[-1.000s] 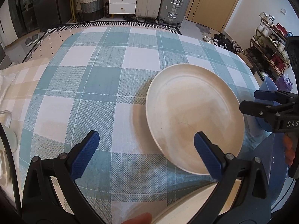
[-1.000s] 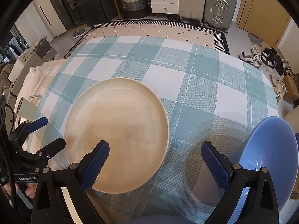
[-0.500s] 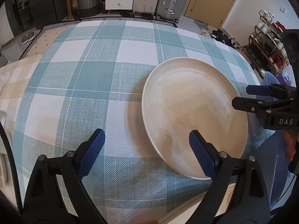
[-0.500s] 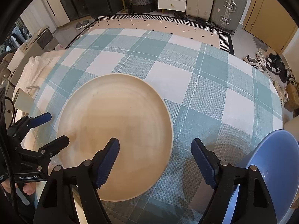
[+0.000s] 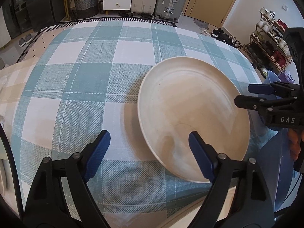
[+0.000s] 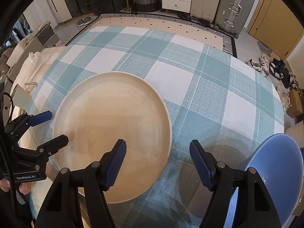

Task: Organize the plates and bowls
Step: 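Close the left gripper on this plate's rim while the right gripper grips it too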

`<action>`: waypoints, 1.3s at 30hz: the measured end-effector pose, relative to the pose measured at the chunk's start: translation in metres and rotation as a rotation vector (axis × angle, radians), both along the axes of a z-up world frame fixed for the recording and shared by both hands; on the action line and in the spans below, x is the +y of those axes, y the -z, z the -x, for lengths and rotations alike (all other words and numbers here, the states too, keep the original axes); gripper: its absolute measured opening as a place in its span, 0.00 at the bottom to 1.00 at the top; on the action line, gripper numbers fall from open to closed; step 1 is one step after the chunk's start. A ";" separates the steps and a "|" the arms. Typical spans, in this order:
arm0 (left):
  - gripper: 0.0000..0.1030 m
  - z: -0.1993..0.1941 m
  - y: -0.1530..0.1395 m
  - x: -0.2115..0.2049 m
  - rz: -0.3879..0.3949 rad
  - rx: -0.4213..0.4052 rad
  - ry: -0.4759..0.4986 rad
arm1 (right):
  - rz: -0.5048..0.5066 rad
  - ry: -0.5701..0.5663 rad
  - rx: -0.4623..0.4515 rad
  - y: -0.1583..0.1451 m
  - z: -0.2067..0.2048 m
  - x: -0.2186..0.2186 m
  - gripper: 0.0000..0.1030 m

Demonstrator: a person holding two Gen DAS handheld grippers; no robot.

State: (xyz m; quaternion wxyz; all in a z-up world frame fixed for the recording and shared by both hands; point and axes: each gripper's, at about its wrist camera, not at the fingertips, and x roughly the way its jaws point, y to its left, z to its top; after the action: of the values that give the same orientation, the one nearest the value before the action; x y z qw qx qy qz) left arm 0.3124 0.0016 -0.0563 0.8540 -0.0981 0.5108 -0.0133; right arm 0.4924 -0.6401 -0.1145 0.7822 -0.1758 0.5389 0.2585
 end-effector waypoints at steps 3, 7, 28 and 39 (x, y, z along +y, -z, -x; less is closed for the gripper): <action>0.81 0.001 -0.001 -0.002 -0.005 -0.006 0.005 | -0.007 0.000 -0.009 -0.004 0.000 -0.001 0.70; 0.77 0.001 -0.002 -0.003 -0.005 -0.009 0.008 | -0.008 -0.015 -0.012 -0.006 0.001 0.004 0.69; 0.25 0.004 0.005 -0.012 -0.024 0.012 0.052 | 0.091 -0.032 -0.027 0.016 0.001 0.009 0.21; 0.24 0.008 -0.011 -0.005 -0.029 -0.028 0.023 | 0.049 -0.024 -0.081 -0.003 0.006 0.010 0.19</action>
State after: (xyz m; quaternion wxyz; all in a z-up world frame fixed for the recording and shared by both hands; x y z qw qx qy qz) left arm 0.3039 -0.0032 -0.0455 0.8621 -0.0795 0.5002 -0.0171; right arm 0.4868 -0.6302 -0.1118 0.7957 -0.2115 0.5109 0.2473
